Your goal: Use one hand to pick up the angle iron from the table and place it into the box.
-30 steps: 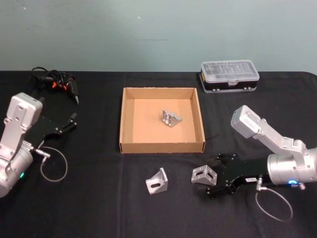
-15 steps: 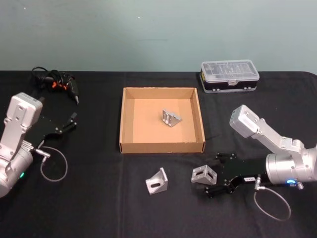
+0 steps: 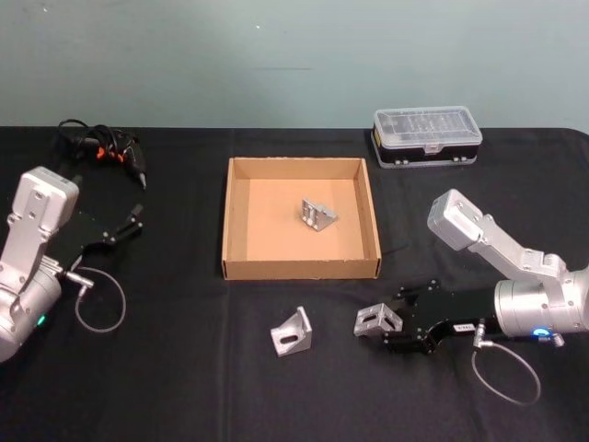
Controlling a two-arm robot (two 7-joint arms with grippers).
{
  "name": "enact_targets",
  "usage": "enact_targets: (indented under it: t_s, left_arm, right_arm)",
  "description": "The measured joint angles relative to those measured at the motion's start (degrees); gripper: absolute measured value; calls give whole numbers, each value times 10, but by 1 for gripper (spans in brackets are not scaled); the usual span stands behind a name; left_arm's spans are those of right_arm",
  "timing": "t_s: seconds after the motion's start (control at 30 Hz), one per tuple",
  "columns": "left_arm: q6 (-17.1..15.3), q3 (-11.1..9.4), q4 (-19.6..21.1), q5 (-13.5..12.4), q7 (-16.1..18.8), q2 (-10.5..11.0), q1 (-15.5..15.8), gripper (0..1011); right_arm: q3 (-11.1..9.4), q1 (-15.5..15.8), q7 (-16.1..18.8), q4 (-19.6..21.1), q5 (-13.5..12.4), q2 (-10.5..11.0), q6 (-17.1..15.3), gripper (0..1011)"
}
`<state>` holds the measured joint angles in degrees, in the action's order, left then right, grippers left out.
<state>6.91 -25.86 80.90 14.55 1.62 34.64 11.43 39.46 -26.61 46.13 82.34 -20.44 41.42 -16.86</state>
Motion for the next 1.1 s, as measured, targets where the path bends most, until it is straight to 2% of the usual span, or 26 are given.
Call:
enact_targets:
  t_s: [0.07,0.1,0.13,0.2,0.63,0.9,1.1]
  left_arm:
    - [0,0,0,0,0,0,0,1011]
    - [0,0,0,0,0,0,0,1011]
    - [0,0,0,0,0,0,0,1011]
    - [0,0,0,0,0,0,0,1011]
    - [0,0,0,0,0,0,0,1011]
    - [0,0,0,0,0,0,0,1011]
    - [0,0,0,0,0,0,0,1011]
  right_arm:
    - [0,0,0,0,0,0,0,593]
    - [0,0,0,0,0,0,0,536]
    - [0,0,0,0,0,0,0,536]
    - [0,0,0,0,0,0,0,447]
    - [-2,4,-2,5,-3,2,-1,446]
    - [-38,21,-38,72,-36,17,-13,446]
    - [-54,6,-60,99,-52,12,-37,445]
